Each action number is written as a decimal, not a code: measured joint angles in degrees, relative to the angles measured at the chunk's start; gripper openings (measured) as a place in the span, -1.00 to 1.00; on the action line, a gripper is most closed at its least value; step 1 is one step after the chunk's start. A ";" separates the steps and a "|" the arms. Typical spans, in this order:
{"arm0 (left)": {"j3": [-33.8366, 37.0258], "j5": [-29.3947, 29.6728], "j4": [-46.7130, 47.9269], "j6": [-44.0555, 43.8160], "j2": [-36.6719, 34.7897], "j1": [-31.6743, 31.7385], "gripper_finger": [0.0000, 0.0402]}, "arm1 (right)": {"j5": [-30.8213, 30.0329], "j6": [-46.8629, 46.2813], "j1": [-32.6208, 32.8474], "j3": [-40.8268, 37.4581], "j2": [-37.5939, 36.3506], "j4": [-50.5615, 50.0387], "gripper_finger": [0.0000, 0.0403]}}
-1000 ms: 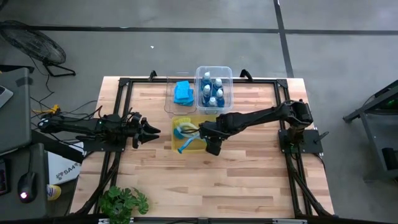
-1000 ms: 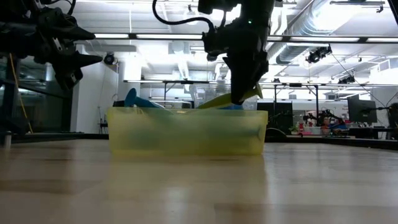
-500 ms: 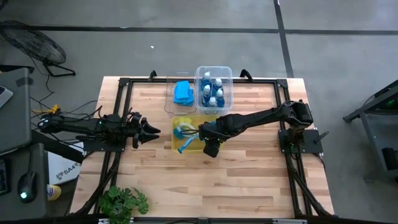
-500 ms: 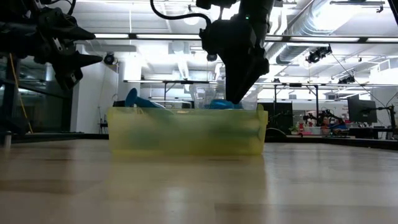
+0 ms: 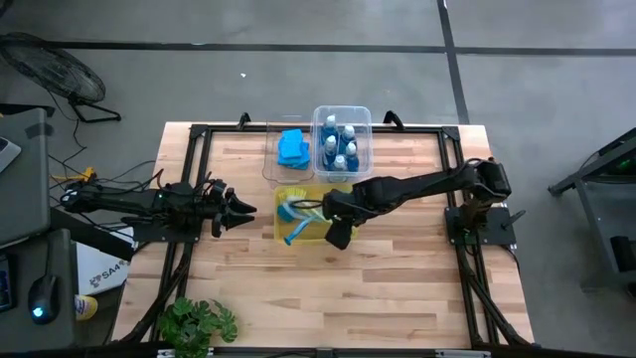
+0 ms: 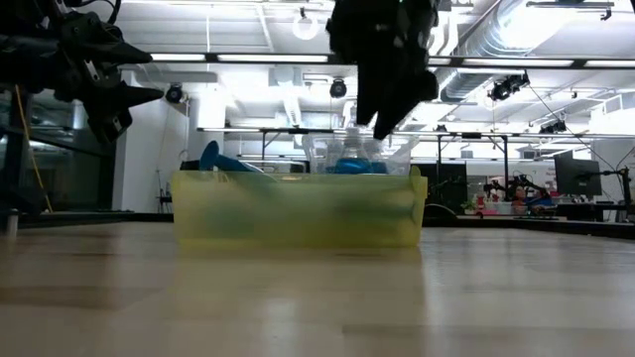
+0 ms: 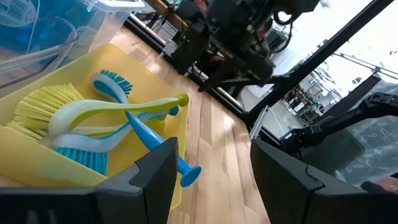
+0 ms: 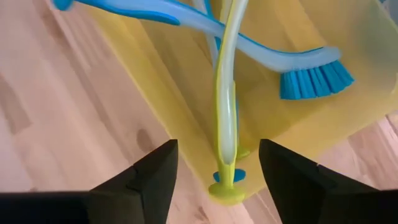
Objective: Pick & Place Kitchen Sink Supplies
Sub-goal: Return to Home Position
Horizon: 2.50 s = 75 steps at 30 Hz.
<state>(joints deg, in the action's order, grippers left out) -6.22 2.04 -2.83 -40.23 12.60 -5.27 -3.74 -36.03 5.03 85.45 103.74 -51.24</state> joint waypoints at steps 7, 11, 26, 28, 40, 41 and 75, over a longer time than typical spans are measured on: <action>0.00 -0.02 0.00 0.00 0.00 -0.01 -0.02 | -0.25 -0.73 2.95 0.00 -5.14 0.03 0.06; 0.00 -0.02 -0.01 0.00 0.00 -0.01 -0.02 | -3.18 1.00 6.66 0.00 -8.02 0.14 0.04; 0.00 -0.02 0.00 0.00 0.02 -0.01 -0.02 | -12.27 7.94 15.66 -0.02 -9.04 8.23 0.03; 0.00 -0.02 -0.01 0.00 0.01 0.00 -0.02 | -12.39 10.40 15.64 -0.44 -9.12 10.42 0.03; 0.00 0.03 0.06 0.00 0.02 0.01 -0.02 | -9.18 13.11 13.00 -30.31 -25.95 32.82 0.03; 0.00 0.03 0.11 0.00 0.02 0.00 -0.02 | -9.18 12.81 12.97 -33.53 -28.13 34.30 0.03; 0.00 0.07 0.17 0.00 0.00 -0.01 -0.02 | -12.67 12.07 8.58 -84.89 -78.33 65.55 0.03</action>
<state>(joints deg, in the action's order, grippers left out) -6.22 2.11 -2.66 -40.23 12.60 -5.28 -16.40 -23.97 13.61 0.56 25.41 14.31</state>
